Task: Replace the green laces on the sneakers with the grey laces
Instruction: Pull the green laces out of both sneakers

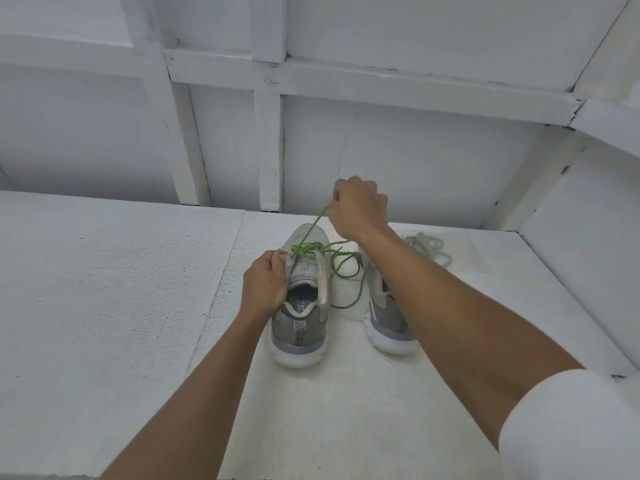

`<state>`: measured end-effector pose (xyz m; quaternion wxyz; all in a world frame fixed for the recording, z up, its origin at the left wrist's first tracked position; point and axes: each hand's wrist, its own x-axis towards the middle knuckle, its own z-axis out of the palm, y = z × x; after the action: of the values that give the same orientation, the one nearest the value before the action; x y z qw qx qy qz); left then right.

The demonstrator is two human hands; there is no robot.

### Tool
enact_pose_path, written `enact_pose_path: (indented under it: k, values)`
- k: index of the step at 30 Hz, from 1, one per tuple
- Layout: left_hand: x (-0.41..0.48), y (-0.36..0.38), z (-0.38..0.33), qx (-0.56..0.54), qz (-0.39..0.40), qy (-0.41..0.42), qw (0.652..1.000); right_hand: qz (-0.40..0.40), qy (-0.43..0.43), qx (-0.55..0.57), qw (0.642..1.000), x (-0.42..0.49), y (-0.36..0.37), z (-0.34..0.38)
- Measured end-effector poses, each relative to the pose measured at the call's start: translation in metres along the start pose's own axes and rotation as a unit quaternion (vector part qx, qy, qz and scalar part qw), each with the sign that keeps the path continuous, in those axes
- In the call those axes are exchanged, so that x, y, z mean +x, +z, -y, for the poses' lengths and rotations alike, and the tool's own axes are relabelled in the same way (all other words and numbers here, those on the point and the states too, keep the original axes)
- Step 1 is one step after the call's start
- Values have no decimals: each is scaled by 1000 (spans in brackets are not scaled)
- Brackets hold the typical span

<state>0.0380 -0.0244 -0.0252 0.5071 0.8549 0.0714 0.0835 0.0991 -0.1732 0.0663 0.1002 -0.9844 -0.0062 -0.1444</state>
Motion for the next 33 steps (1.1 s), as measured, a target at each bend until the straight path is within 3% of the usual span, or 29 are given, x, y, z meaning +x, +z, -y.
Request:
enact_pose_path:
  k: [2, 5, 9, 11, 13, 16, 18, 20, 23, 26, 33]
  values:
    - [0, 1, 0, 0, -1, -2, 1000, 6, -2, 18, 1000, -3, 1, 2]
    - [0, 1, 1, 2, -5, -1, 1000, 96, -61, 34, 993, -14, 16, 13]
    - [1, 2, 3, 6, -5, 3, 1000, 186, -113, -52, 975, -26, 38, 26]
    - [2, 2, 3, 7, -7, 1, 1000, 171, -117, -59, 977, -26, 39, 28]
    - [1, 1, 2, 3, -9, -1, 1000, 106, -120, -73, 984, -22, 29, 25]
    - [0, 2, 1, 2, -10, -1, 1000, -6, -67, -76, 995, -8, 7, 7]
    - [0, 3, 2, 4, -11, 0, 1000, -32, -36, -70, 996, -2, -1, -3]
    - [0, 2, 2, 2, -13, 0, 1000, -19, -34, -43, 998, -3, -1, -1]
    - [0, 2, 3, 3, -15, -2, 1000, 74, -76, 0, 994, -13, 13, 15]
    - [1, 2, 4, 5, -12, 1, 1000, 168, -126, -69, 975, -25, 33, 31]
    - [1, 3, 3, -1, -16, 1, 1000, 106, -131, -69, 983, -23, 25, 25]
